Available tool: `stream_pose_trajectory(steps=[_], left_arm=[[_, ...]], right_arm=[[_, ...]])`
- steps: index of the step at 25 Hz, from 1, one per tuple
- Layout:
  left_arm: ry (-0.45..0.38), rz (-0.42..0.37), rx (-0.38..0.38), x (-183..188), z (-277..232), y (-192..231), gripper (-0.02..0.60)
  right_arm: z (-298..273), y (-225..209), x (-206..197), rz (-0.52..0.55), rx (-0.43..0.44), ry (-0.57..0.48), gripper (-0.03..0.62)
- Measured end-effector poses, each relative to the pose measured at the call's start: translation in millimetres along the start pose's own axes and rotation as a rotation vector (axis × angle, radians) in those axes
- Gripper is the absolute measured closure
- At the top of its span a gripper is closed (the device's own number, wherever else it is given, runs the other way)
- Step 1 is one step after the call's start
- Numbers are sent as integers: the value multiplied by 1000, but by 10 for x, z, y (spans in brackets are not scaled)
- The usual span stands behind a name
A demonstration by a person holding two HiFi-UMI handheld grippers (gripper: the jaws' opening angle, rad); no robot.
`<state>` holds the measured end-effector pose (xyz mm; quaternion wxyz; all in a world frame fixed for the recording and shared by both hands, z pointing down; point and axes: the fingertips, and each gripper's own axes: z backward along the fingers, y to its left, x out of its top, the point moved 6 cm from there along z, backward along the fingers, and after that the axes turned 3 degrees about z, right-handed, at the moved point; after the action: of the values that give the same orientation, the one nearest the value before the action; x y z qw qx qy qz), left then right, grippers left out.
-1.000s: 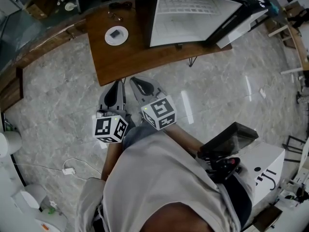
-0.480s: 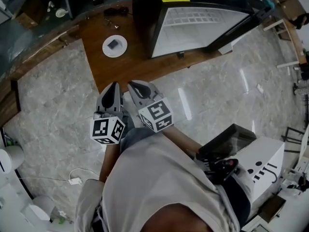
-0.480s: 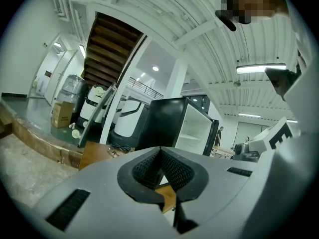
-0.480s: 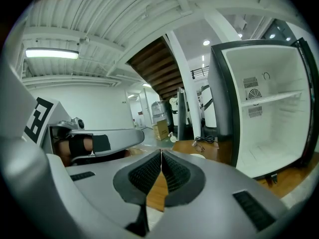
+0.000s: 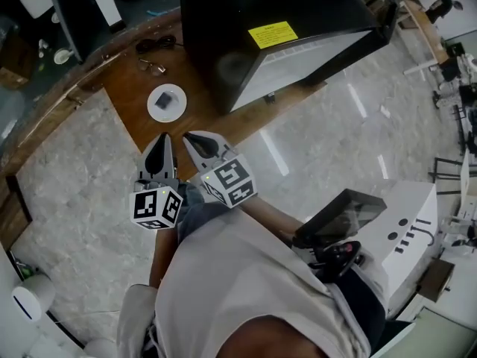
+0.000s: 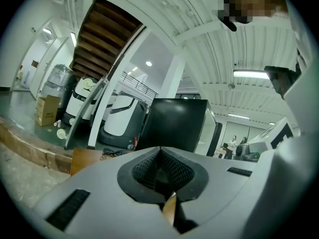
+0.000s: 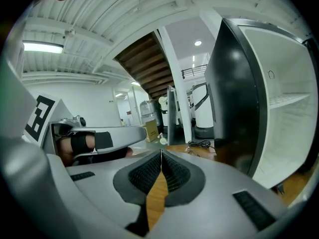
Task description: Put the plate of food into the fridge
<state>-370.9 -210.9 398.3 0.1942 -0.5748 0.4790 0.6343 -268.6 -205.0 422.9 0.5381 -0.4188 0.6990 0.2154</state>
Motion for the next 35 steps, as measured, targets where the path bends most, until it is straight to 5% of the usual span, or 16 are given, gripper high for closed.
stream_pose_trajectory(steps=[11,16,24,35], left_arm=[[62,-23,-146,422,-468,1225,563],[164,-55,-179,200,-676,1516,563],[322,-119,-181,-236,-1462,1907,563],[676,-225,-173,-912,-2249,2850,561]], right_arm=[[-1194,205,304,0,-118,-7,576],[-1279,117,105,-21,-168,40,576],[-1357,-592,-138,-78,-234,92,576],[-1873,-1204,-884,-375,-193,191,574]])
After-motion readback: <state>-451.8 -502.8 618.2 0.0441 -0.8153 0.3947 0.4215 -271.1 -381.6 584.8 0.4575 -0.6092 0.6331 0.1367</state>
